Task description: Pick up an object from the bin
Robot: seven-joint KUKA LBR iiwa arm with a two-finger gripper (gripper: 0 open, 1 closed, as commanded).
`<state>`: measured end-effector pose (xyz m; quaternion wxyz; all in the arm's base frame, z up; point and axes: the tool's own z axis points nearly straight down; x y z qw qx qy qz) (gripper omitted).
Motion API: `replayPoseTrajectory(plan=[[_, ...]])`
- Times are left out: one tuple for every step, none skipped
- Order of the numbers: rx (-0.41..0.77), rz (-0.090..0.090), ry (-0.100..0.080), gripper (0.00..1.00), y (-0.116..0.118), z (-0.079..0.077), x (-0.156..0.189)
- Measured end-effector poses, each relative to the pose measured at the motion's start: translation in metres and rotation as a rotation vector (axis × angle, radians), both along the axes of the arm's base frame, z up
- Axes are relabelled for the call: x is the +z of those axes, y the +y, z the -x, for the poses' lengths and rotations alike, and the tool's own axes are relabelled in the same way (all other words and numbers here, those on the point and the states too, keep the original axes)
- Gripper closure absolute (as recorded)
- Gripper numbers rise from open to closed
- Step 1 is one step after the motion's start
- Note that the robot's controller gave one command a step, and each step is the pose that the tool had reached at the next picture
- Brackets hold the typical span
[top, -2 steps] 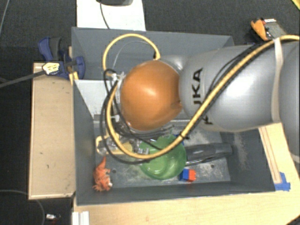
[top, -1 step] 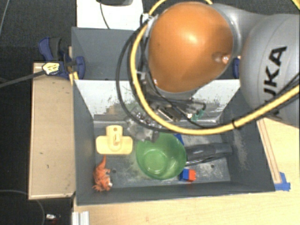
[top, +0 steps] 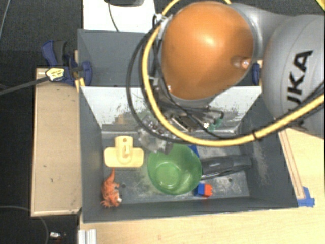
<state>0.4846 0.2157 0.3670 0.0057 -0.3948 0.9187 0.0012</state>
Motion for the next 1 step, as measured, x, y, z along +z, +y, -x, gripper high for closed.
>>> replayPoseTrajectory(plan=[[-0.018, -0.003, -0.009, 1.0, 0.0158, -0.0064, -0.0158]])
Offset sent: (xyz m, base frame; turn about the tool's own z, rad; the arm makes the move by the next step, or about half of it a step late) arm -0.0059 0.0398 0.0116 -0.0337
